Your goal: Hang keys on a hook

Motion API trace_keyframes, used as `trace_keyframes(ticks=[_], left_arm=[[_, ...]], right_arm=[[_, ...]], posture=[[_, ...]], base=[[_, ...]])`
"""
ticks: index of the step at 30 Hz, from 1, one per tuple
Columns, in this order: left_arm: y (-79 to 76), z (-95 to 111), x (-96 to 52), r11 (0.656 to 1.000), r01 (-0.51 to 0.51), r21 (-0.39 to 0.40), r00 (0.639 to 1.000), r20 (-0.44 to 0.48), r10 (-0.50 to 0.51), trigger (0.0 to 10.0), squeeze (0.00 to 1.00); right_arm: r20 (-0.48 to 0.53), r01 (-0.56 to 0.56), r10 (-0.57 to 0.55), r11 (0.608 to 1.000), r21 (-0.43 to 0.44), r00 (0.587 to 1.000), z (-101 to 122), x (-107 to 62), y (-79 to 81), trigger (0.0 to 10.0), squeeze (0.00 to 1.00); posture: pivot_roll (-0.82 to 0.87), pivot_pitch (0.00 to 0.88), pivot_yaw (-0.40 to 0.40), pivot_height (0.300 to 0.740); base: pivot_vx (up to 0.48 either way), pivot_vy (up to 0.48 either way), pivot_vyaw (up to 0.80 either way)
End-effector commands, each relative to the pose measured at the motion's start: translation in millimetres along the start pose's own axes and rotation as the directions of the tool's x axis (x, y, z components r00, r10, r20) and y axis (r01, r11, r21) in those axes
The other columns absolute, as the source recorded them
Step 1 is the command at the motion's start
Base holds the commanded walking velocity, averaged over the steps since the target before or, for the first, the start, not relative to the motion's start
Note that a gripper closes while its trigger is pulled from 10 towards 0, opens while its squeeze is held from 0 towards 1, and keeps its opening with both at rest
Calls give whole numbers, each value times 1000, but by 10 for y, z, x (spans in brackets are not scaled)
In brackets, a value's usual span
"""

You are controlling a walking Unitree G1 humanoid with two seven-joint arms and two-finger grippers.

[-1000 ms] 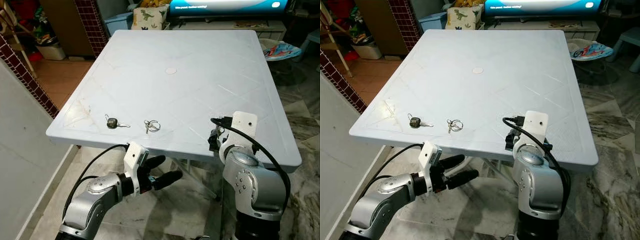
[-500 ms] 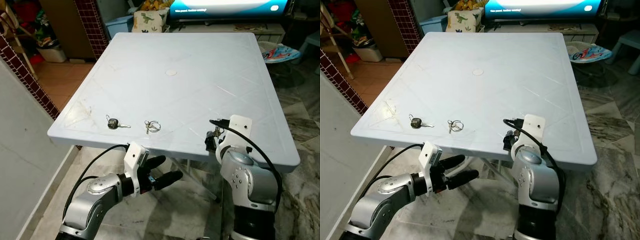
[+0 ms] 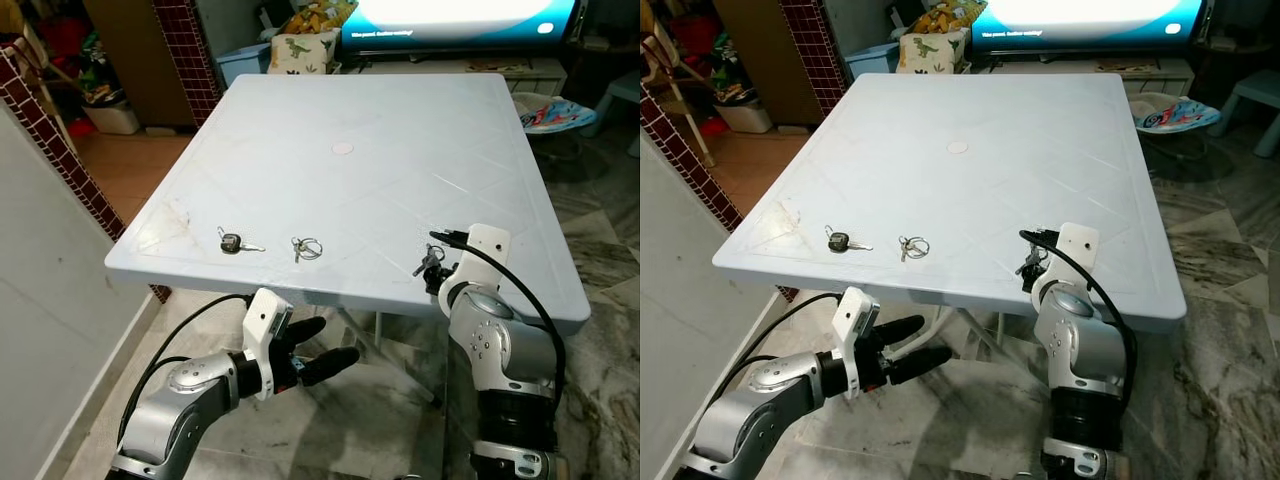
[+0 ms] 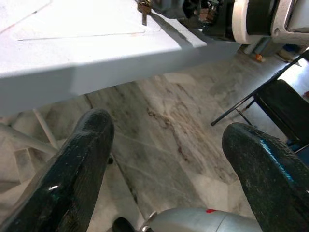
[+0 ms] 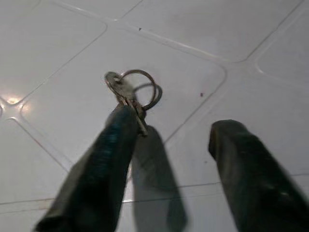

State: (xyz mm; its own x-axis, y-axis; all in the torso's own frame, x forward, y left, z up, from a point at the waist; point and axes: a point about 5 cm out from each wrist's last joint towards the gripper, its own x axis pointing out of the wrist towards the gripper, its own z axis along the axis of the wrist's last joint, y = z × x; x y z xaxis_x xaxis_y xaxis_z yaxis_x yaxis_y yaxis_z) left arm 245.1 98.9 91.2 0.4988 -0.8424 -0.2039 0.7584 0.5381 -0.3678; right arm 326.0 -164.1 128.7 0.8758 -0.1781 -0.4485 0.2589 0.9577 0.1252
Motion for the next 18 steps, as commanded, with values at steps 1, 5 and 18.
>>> trace_keyframes(ticks=[1, 5, 18], left_arm=[[46, 34, -73, 999, -44, 31, 999, 7, 43, 10000, 0], [32, 13, -111, 999, -36, 36, 999, -7, 36, 10000, 0], [33, 24, -139, 997, -59, 50, 998, -6, 59, 10000, 0]], right_arm=[[-24, 16, -16, 1000, 9, 1000, -44, 43, -46, 0, 0], [-7, 10, -10, 1000, 18, 1000, -20, 63, -11, 0, 0], [148, -87, 119, 974, -209, 982, 113, 104, 96, 0, 0]], posture=[[-73, 103, 132, 740], [-57, 101, 132, 740], [-53, 102, 140, 740]], base=[[0, 0, 0], [0, 0, 0], [0, 0, 0]])
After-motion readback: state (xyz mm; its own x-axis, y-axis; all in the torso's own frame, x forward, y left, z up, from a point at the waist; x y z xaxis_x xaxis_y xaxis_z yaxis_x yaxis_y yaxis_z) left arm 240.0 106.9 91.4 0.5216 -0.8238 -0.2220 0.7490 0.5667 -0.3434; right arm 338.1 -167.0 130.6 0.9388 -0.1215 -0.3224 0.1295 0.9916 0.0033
